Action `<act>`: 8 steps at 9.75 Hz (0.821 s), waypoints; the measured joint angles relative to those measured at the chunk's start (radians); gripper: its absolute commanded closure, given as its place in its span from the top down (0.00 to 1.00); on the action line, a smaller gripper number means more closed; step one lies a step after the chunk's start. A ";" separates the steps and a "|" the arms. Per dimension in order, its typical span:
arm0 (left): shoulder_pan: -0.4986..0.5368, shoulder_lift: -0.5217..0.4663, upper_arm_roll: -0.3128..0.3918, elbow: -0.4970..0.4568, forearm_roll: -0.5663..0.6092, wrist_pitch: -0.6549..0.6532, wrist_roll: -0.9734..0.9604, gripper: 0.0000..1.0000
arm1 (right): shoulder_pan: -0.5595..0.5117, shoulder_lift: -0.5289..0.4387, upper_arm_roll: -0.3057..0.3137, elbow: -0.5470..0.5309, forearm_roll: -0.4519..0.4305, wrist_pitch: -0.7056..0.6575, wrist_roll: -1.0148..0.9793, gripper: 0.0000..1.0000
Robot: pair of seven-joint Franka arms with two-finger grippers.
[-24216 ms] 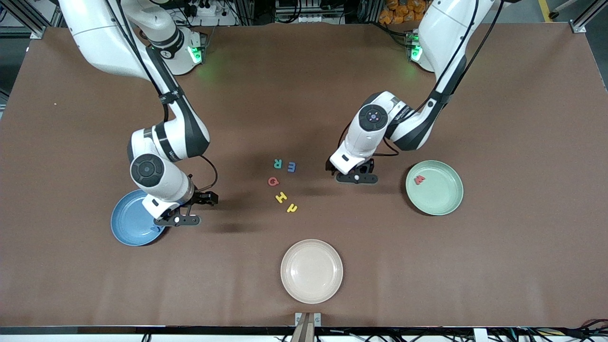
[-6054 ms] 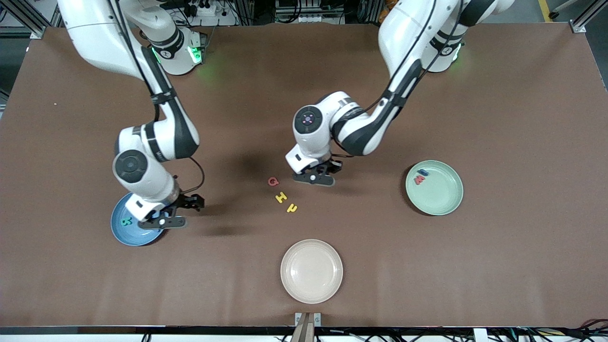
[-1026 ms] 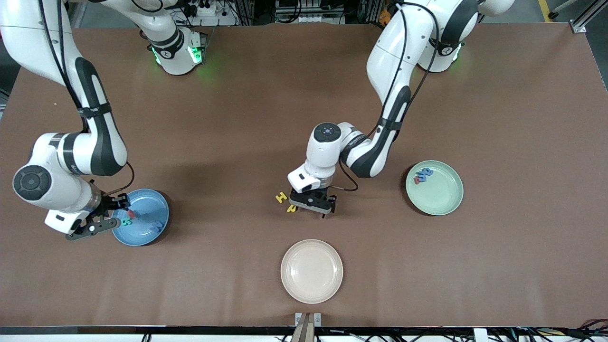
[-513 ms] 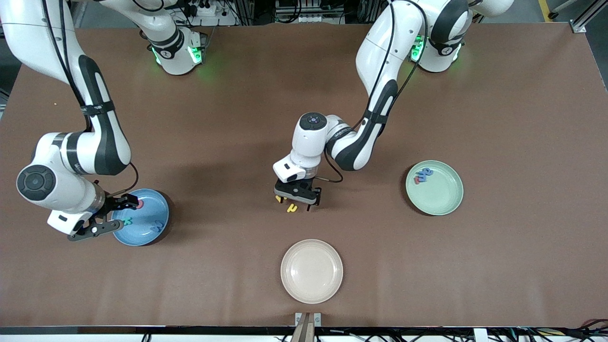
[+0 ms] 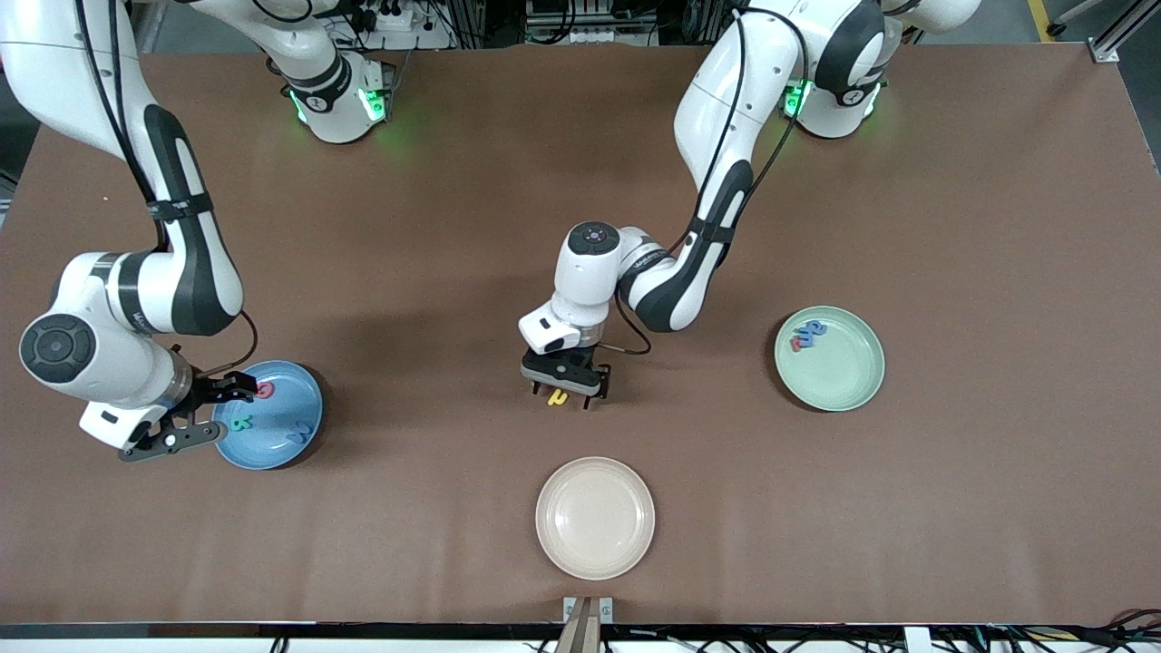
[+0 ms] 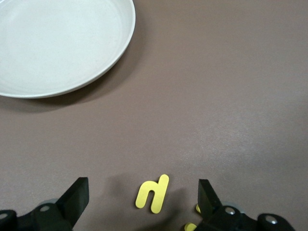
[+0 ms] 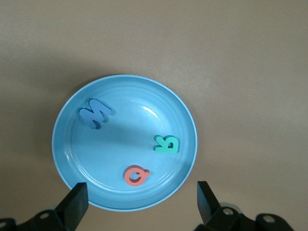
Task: Sort uppercase to blue plate, lowercase to green plate
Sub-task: 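Lower the left gripper onto the yellow d and grasp it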
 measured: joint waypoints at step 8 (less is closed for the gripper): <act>-0.001 0.032 0.009 0.003 0.038 0.021 0.000 0.64 | 0.000 0.000 0.002 0.006 0.000 0.000 0.003 1.00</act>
